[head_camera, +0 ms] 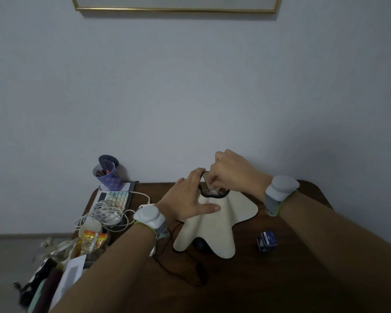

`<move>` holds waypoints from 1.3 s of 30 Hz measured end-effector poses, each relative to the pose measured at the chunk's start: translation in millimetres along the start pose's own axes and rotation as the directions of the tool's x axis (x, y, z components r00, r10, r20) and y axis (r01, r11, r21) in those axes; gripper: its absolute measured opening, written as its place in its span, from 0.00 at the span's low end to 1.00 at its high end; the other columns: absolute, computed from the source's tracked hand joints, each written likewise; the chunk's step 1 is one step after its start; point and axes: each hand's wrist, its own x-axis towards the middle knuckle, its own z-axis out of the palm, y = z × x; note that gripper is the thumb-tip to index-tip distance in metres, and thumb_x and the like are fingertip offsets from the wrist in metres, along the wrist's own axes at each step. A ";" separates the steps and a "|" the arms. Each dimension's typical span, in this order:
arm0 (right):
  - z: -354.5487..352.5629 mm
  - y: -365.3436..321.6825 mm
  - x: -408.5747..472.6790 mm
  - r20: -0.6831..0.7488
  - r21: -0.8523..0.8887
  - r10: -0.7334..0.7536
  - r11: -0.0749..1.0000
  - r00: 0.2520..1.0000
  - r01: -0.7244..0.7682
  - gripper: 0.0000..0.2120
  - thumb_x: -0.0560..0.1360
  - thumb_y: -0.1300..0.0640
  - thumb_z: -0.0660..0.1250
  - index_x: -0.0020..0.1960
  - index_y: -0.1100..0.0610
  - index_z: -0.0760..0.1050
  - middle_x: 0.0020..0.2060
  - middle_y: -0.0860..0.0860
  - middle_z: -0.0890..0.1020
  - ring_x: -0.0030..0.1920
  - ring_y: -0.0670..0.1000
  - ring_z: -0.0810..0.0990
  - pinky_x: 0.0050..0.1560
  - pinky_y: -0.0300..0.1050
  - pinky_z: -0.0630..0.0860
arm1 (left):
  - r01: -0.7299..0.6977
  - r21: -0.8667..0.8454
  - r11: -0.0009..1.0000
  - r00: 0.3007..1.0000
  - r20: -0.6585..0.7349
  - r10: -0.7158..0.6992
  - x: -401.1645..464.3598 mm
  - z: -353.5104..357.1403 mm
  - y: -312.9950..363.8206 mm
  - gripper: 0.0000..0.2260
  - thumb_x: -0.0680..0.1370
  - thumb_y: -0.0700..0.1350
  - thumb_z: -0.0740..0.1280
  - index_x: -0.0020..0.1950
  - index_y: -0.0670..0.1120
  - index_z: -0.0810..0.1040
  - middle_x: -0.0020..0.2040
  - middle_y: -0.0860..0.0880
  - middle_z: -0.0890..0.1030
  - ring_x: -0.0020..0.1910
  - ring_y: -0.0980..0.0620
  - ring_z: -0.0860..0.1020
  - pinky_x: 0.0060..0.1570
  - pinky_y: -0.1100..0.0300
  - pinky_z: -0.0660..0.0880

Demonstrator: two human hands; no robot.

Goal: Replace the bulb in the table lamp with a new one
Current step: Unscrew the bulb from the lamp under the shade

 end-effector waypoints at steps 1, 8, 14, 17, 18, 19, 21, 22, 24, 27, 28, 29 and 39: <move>-0.4 0.5 0.1 0.014 -0.027 -0.007 1.000 1.000 0.008 0.07 0.77 0.46 0.66 0.45 0.42 0.83 0.38 0.42 0.82 0.49 0.47 0.70 0.53 0.44 0.67 | 0.007 -0.023 1.000 1.000 0.009 -0.007 -0.9 -0.2 1.1 0.51 0.66 0.78 0.68 0.80 0.56 0.51 0.72 0.55 0.68 0.57 0.53 0.76 0.60 0.53 0.73; -2.6 0.6 -0.5 0.106 -0.090 -0.053 0.994 0.993 0.062 0.08 0.78 0.44 0.66 0.51 0.41 0.84 0.46 0.41 0.84 0.63 0.47 0.73 0.68 0.51 0.63 | 0.011 -0.101 0.995 1.000 0.024 -0.008 -6.5 -1.8 7.3 0.50 0.66 0.75 0.71 0.79 0.58 0.50 0.68 0.57 0.68 0.45 0.59 0.75 0.44 0.59 0.71; 1.1 -4.8 8.6 0.265 -0.110 -0.029 0.992 0.964 0.061 0.12 0.78 0.43 0.67 0.43 0.46 0.84 0.38 0.45 0.83 0.48 0.49 0.81 0.76 0.60 0.58 | 0.020 -0.128 0.992 1.000 0.017 -0.018 -8.0 -3.3 10.0 0.51 0.67 0.74 0.72 0.80 0.58 0.50 0.72 0.58 0.65 0.52 0.56 0.78 0.53 0.53 0.78; 9.0 -6.2 10.9 0.238 -0.139 -0.040 0.988 0.970 0.075 0.16 0.78 0.41 0.64 0.40 0.47 0.84 0.35 0.45 0.82 0.42 0.50 0.81 0.74 0.60 0.63 | 0.026 -0.134 0.991 1.000 0.014 -0.024 -8.6 -3.0 9.1 0.50 0.67 0.74 0.72 0.79 0.60 0.50 0.69 0.57 0.68 0.50 0.57 0.77 0.50 0.56 0.75; 11.5 -6.9 12.1 0.227 -0.145 -0.042 0.986 0.973 0.077 0.17 0.78 0.41 0.63 0.40 0.48 0.84 0.35 0.46 0.82 0.41 0.50 0.82 0.73 0.59 0.63 | 0.026 -0.133 0.991 1.000 0.014 -0.025 -8.6 -3.2 8.8 0.50 0.67 0.75 0.72 0.79 0.60 0.50 0.68 0.56 0.69 0.48 0.58 0.76 0.49 0.57 0.74; 14.0 -7.0 12.7 0.221 -0.147 -0.044 0.986 0.974 0.078 0.17 0.78 0.41 0.62 0.40 0.48 0.84 0.35 0.46 0.83 0.41 0.50 0.82 0.73 0.59 0.64 | 0.024 -0.131 0.991 1.000 0.018 -0.022 -8.3 -3.2 9.2 0.50 0.66 0.75 0.72 0.79 0.60 0.50 0.68 0.56 0.69 0.47 0.59 0.76 0.48 0.57 0.73; 17.3 -6.6 15.0 0.214 -0.151 -0.051 0.985 0.976 0.084 0.16 0.77 0.42 0.62 0.42 0.48 0.84 0.36 0.46 0.84 0.43 0.50 0.82 0.73 0.58 0.64 | 0.022 -0.129 0.991 1.000 0.021 -0.020 -7.6 -3.1 9.1 0.50 0.67 0.75 0.71 0.79 0.60 0.50 0.69 0.56 0.69 0.47 0.59 0.76 0.47 0.57 0.73; 18.4 -6.2 15.9 0.210 -0.156 -0.052 0.984 0.976 0.087 0.15 0.77 0.42 0.63 0.42 0.48 0.84 0.36 0.46 0.84 0.43 0.50 0.82 0.74 0.57 0.64 | 0.022 -0.130 0.991 1.000 0.019 -0.020 -7.4 -2.8 8.9 0.50 0.67 0.75 0.71 0.79 0.60 0.50 0.70 0.57 0.68 0.47 0.59 0.76 0.48 0.57 0.73; 19.6 -6.0 17.0 0.207 -0.170 -0.047 0.982 0.977 0.083 0.15 0.77 0.41 0.63 0.41 0.48 0.83 0.36 0.46 0.83 0.43 0.50 0.82 0.74 0.57 0.64 | 0.023 -0.134 0.991 1.000 0.013 -0.021 -7.3 -2.4 8.2 0.50 0.67 0.75 0.71 0.79 0.60 0.50 0.72 0.58 0.67 0.50 0.57 0.77 0.49 0.56 0.75; 19.2 -5.7 17.5 0.228 -0.172 -0.029 0.983 0.973 0.070 0.15 0.77 0.41 0.64 0.41 0.49 0.83 0.36 0.46 0.83 0.44 0.51 0.82 0.75 0.58 0.62 | 0.026 -0.151 0.988 1.000 0.012 -0.025 -7.4 -1.1 7.5 0.50 0.67 0.74 0.72 0.80 0.59 0.50 0.73 0.58 0.66 0.54 0.56 0.78 0.54 0.53 0.78; 18.9 -5.9 17.6 0.236 -0.167 -0.026 0.984 0.971 0.066 0.15 0.77 0.42 0.64 0.42 0.49 0.84 0.37 0.47 0.83 0.44 0.51 0.82 0.76 0.59 0.60 | 0.030 -0.155 0.987 1.000 0.012 -0.028 -7.2 -1.1 7.5 0.51 0.66 0.74 0.72 0.80 0.59 0.50 0.74 0.58 0.66 0.55 0.56 0.78 0.55 0.53 0.78; 18.6 -6.1 17.3 0.239 -0.158 -0.024 0.985 0.971 0.063 0.15 0.77 0.42 0.64 0.42 0.49 0.84 0.37 0.47 0.83 0.45 0.51 0.82 0.77 0.59 0.59 | 0.033 -0.157 0.987 0.999 0.013 -0.031 -7.0 -1.2 7.5 0.51 0.66 0.74 0.73 0.80 0.59 0.50 0.74 0.58 0.66 0.55 0.55 0.78 0.56 0.52 0.78; 17.6 -4.1 16.3 0.257 -0.115 -0.021 0.992 0.966 0.052 0.14 0.79 0.44 0.64 0.45 0.48 0.86 0.39 0.46 0.84 0.48 0.50 0.81 0.78 0.60 0.55 | 0.051 -0.167 0.985 0.998 0.030 -0.047 -3.0 -2.4 6.2 0.50 0.65 0.75 0.72 0.79 0.61 0.50 0.68 0.57 0.69 0.52 0.57 0.78 0.54 0.56 0.76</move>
